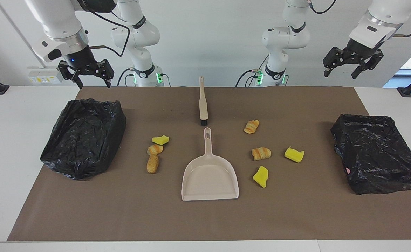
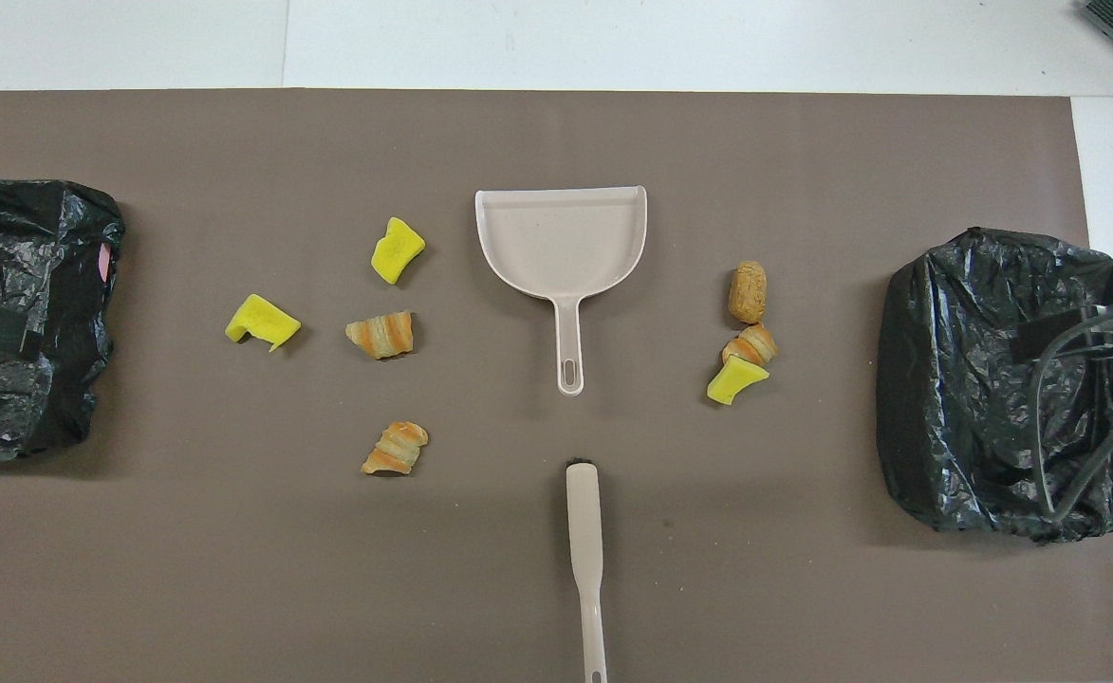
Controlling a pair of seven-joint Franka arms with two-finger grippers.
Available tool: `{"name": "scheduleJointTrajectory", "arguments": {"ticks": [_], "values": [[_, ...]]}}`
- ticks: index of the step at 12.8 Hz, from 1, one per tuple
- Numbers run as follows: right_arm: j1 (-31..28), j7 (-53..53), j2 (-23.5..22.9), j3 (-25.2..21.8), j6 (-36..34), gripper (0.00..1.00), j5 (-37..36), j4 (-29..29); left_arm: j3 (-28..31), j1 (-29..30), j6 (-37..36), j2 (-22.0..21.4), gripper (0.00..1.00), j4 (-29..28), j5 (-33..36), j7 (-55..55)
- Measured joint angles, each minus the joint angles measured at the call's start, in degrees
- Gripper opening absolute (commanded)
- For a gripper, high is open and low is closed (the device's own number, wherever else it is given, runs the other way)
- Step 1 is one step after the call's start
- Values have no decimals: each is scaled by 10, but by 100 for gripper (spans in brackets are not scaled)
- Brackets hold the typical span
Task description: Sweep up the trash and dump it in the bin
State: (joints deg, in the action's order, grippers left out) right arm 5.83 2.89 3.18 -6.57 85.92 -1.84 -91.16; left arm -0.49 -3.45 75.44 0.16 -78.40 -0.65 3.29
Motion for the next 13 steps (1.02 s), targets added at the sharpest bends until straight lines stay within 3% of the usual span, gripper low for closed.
{"name": "scheduleJointTrajectory", "arguments": {"ticks": [13], "values": [[-28, 0, 0, 0, 5, 100, 0, 0, -15, -1, 0, 0, 100, 0, 0, 0]]}}
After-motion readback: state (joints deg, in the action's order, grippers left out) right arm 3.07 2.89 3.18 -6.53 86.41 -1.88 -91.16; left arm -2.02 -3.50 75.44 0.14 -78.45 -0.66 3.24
